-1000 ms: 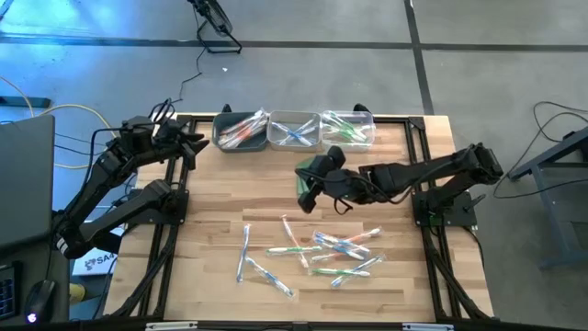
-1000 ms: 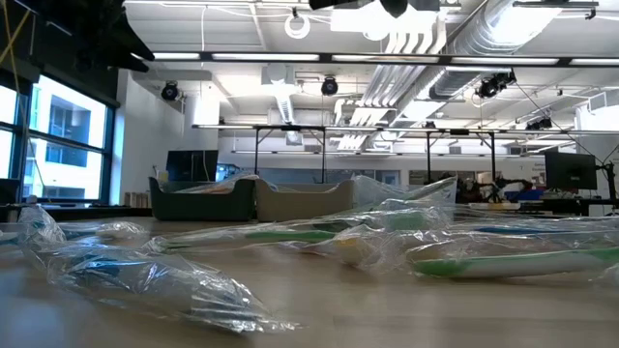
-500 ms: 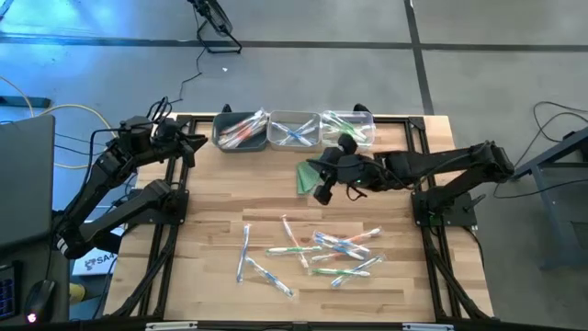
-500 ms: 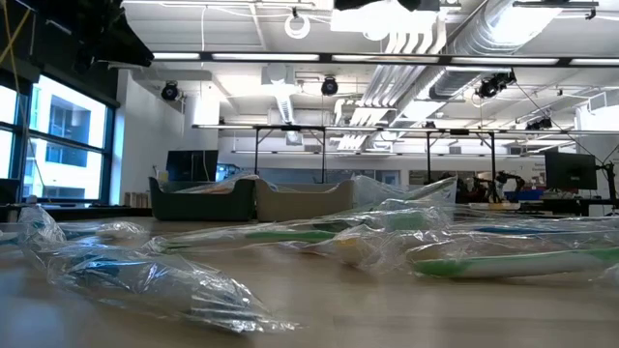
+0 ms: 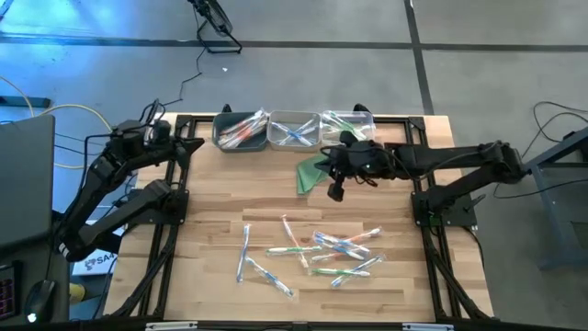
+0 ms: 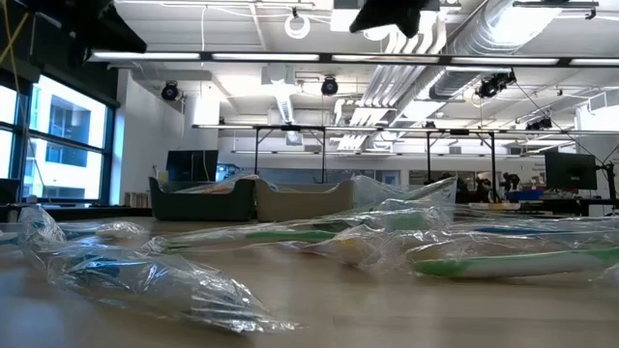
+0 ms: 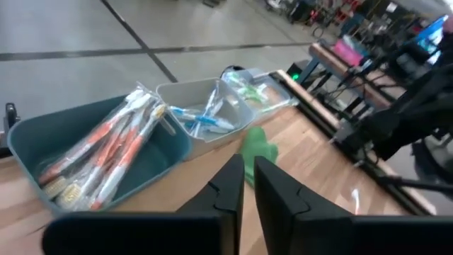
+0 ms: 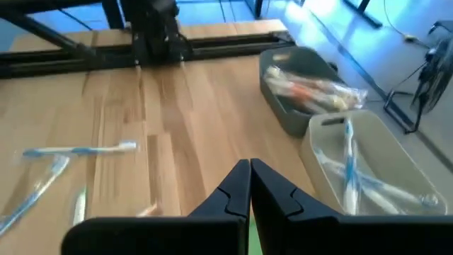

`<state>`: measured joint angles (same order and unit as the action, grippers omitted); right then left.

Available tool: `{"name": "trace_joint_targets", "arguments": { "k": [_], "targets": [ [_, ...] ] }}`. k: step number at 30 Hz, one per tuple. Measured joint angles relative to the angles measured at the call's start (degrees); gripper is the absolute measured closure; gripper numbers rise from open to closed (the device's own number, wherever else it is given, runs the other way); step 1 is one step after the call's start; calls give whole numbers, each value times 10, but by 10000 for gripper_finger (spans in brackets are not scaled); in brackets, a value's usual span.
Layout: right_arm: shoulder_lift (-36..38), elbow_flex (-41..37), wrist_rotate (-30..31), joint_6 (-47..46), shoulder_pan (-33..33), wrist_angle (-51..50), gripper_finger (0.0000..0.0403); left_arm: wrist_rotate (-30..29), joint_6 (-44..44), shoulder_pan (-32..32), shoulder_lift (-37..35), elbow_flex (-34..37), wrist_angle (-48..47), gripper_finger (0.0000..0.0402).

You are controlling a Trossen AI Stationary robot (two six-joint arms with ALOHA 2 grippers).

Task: Pick & Place Toothbrushes
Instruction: Put the blue toothbrush into the gray bin

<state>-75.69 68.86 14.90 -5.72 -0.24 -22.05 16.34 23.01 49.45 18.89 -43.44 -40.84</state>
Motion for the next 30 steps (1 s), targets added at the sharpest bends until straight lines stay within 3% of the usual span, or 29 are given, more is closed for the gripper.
{"name": "trace_joint_targets", "arguments": {
  "k": [10,22,27,30],
  "targets": [
    [25,-118,-81,-6,43,177,399,28,46,0,-66,0,-11,400],
    [26,-123,-137,15,85,300,399,26,73,0,-46,0,-5,400],
    [26,-123,-165,15,101,304,399,21,59,0,-44,0,13,401],
    [24,-123,-166,15,101,303,399,7,33,0,-44,28,86,401]
  ]
}}
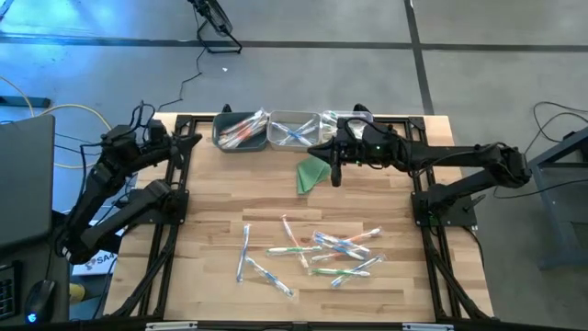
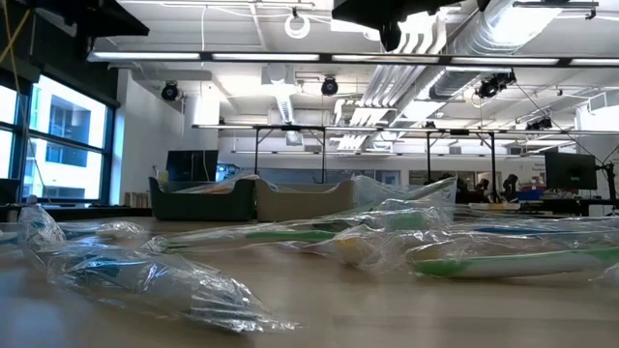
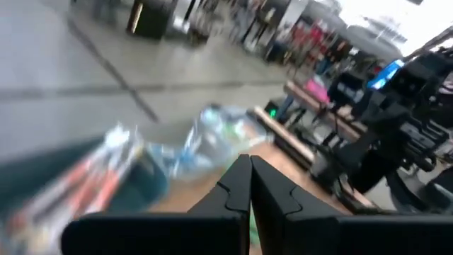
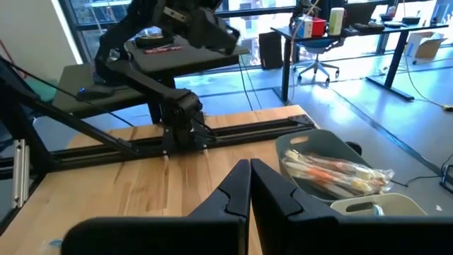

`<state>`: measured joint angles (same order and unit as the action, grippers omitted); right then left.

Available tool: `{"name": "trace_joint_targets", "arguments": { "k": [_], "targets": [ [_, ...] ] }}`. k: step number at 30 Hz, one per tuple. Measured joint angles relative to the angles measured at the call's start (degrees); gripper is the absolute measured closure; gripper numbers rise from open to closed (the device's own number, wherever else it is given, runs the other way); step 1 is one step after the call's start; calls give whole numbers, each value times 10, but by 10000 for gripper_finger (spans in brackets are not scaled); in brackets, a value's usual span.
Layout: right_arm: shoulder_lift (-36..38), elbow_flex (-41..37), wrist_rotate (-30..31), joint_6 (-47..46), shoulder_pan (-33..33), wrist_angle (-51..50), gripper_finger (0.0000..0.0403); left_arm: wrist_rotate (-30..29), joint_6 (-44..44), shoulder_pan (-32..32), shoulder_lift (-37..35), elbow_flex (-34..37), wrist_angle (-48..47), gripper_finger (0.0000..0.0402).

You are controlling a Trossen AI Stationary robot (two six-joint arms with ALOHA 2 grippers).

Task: Pick & Place Toothbrushes
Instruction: Put the blue toothbrush into the gray bin

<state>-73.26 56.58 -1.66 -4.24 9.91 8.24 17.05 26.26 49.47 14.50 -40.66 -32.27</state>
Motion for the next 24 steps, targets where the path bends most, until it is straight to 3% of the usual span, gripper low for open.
{"name": "trace_joint_targets", "arguments": {
  "k": [5,11,24],
  "targets": [
    [-1,0,0,0,0,-1,400,0,-6,0,1,84,154,401],
    [-2,0,0,0,0,-2,400,31,42,-24,0,135,166,401],
    [-2,0,21,35,5,5,399,-125,40,-183,13,134,137,401]
  ]
}}
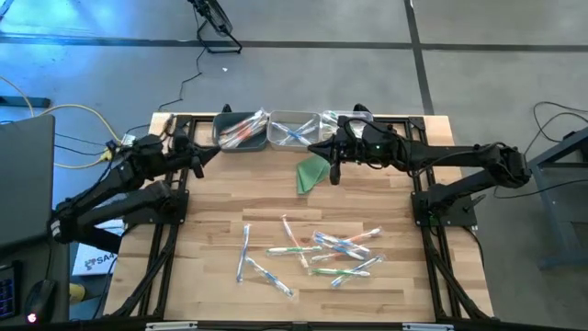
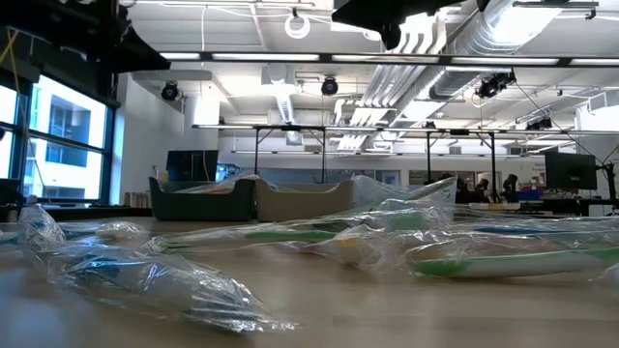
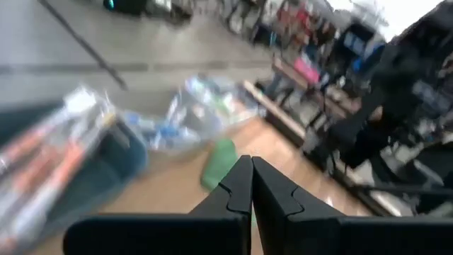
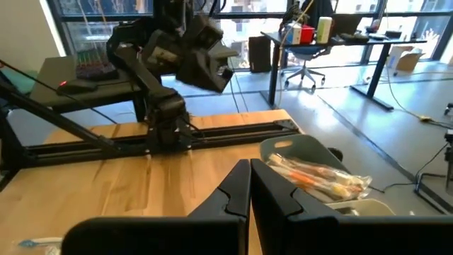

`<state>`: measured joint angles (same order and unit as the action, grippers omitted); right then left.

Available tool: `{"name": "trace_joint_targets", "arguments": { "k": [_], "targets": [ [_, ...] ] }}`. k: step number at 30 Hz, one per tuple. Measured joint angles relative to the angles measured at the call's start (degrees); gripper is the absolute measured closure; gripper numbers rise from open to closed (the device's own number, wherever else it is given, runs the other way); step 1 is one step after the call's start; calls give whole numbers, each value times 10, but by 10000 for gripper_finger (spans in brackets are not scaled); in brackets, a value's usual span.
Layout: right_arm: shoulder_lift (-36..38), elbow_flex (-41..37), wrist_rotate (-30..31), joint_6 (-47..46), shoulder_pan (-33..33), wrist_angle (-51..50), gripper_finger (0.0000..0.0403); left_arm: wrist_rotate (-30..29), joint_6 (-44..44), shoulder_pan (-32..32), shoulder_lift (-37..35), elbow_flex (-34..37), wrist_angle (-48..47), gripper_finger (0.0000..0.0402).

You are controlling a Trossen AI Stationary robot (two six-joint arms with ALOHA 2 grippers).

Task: Pick & Place Toothbrushes
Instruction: Put the blue toothbrush into the gray bin

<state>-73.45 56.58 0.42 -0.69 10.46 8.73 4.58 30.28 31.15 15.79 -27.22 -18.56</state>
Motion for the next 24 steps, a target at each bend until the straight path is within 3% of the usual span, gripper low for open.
{"name": "trace_joint_targets", "arguments": {
  "k": [6,13,19,24],
  "targets": [
    [0,0,-4,-6,10,-9,399,-81,31,-104,63,0,-20,401],
    [0,0,-6,-6,10,-9,399,-172,90,-219,186,0,4,401],
    [0,0,-4,-5,10,-19,399,-229,231,-287,285,0,50,401],
    [0,0,-4,12,10,-25,399,-233,327,-331,336,0,70,401]
  ]
}}
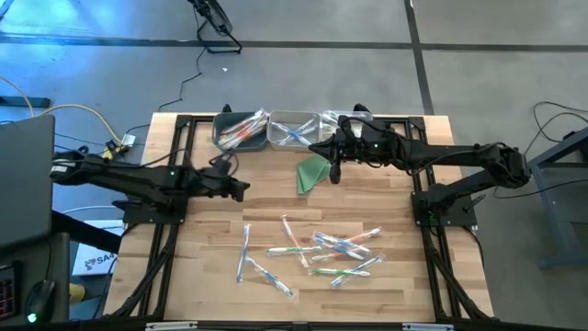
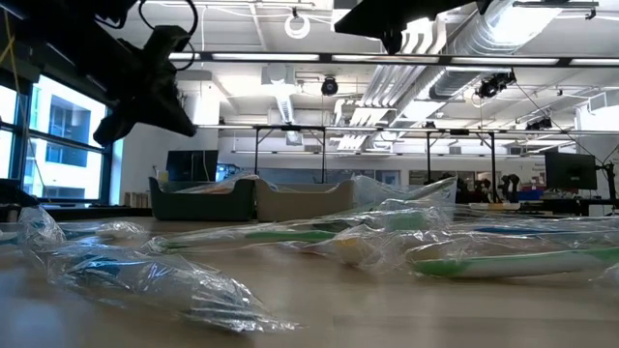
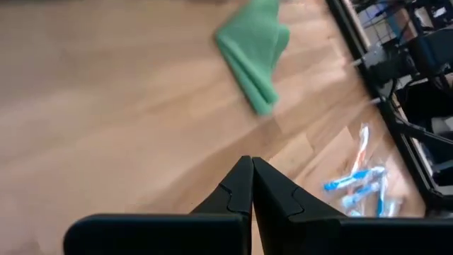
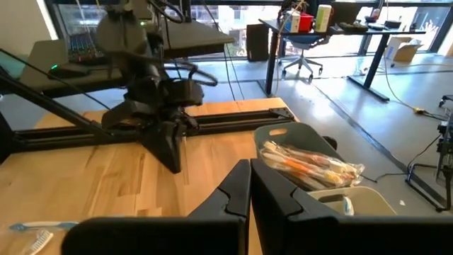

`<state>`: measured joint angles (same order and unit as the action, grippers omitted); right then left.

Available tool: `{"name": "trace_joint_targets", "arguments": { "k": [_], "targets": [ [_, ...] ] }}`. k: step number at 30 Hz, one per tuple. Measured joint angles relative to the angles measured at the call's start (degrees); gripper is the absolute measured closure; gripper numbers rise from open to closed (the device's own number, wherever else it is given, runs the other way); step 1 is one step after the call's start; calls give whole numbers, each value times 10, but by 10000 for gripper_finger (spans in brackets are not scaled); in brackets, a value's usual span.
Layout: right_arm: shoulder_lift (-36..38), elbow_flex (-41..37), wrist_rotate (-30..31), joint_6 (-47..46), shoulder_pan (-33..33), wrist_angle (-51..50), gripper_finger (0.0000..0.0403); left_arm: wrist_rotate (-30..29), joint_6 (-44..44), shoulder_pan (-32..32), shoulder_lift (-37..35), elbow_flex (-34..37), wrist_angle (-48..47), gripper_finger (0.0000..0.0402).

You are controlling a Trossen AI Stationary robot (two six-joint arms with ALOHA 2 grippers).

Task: Pick & Place Toothbrushes
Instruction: Put the blue toothbrush into the gray bin

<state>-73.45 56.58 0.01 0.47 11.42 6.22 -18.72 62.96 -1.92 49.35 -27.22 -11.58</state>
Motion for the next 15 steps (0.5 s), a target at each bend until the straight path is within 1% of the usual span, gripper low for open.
{"name": "trace_joint_targets", "arguments": {
  "k": [4,6,11,15],
  "targets": [
    [0,0,-1,2,4,-5,399,-19,50,-39,31,-20,-17,401],
    [0,0,-1,7,8,-10,399,-27,68,-56,45,-42,-48,401],
    [0,0,-2,9,20,-27,399,-28,129,-94,90,-112,-151,401],
    [0,0,-4,9,26,-40,399,-9,216,-124,135,-176,-251,401]
  ]
}}
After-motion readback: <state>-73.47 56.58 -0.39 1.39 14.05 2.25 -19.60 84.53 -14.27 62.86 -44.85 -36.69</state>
